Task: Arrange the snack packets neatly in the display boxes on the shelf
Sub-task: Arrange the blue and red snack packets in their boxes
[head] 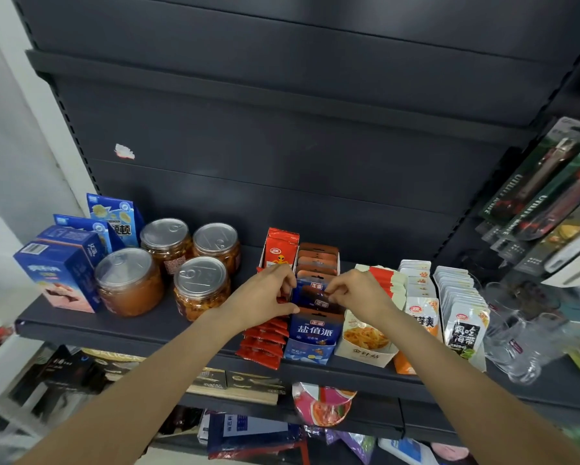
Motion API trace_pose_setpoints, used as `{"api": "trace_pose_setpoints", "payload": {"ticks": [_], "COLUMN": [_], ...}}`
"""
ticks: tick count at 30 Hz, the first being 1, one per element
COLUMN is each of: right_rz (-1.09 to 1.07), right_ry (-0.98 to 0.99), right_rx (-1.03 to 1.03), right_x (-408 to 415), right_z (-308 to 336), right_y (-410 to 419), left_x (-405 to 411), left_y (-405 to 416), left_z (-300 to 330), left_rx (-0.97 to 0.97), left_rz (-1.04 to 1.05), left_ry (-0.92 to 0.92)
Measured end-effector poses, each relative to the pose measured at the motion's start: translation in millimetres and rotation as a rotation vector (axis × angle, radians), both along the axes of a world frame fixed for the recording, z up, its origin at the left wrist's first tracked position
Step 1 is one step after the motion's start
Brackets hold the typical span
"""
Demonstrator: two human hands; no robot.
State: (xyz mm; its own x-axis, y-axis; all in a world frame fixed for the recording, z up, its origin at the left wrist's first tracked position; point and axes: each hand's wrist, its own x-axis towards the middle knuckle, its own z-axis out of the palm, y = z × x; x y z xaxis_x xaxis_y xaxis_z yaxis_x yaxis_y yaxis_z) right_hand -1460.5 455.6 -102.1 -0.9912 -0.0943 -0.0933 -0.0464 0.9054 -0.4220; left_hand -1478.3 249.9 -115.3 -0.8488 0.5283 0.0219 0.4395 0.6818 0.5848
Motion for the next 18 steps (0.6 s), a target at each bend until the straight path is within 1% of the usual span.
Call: {"api": "trace_pose_setpoints", "payload": {"ticks": [2,6,10,14,18], "right_rz": [-0.055,-0.142,-0.152,-0.173,-0.206], "right_ry": [0.038,0.193,0.332,0.436,0.461], "right_rx": [-0.024,-0.13,-0.169,-0.167,-0.197], "right_x": [1,5,7,7,8], "right_z": [4,25,46,57,65], "right_y": [4,12,12,10,9], "left_x": [1,3,2,-4,-10], "left_y": [-2,-4,-2,0,1], "left_z": [-1,1,1,-2,0], "left_rx": [-0.015,-0.095,-0.092,-0.043,0.051], "left_rz": [-0.03,-0.197,-0.265,-0.235,-0.139], "left_ry": [-0.043,-0.078,-0.164,-0.174,-0.216]}}
